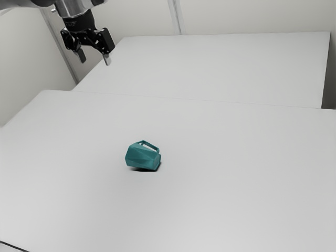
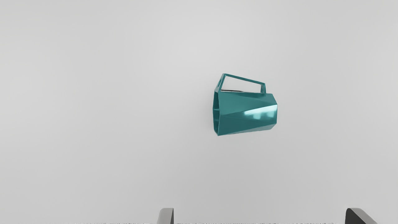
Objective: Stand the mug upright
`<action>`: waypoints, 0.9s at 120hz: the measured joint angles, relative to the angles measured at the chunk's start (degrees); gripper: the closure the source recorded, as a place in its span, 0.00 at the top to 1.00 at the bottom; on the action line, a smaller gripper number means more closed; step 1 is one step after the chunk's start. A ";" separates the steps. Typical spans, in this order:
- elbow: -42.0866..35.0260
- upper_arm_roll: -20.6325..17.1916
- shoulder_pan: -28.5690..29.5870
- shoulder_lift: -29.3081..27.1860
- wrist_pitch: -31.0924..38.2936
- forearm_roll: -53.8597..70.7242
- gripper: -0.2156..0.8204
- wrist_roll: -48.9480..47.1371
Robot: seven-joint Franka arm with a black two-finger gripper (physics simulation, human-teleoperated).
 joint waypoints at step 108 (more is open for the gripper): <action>-34.33 25.52 0.39 16.75 13.44 -55.12 0.79 35.30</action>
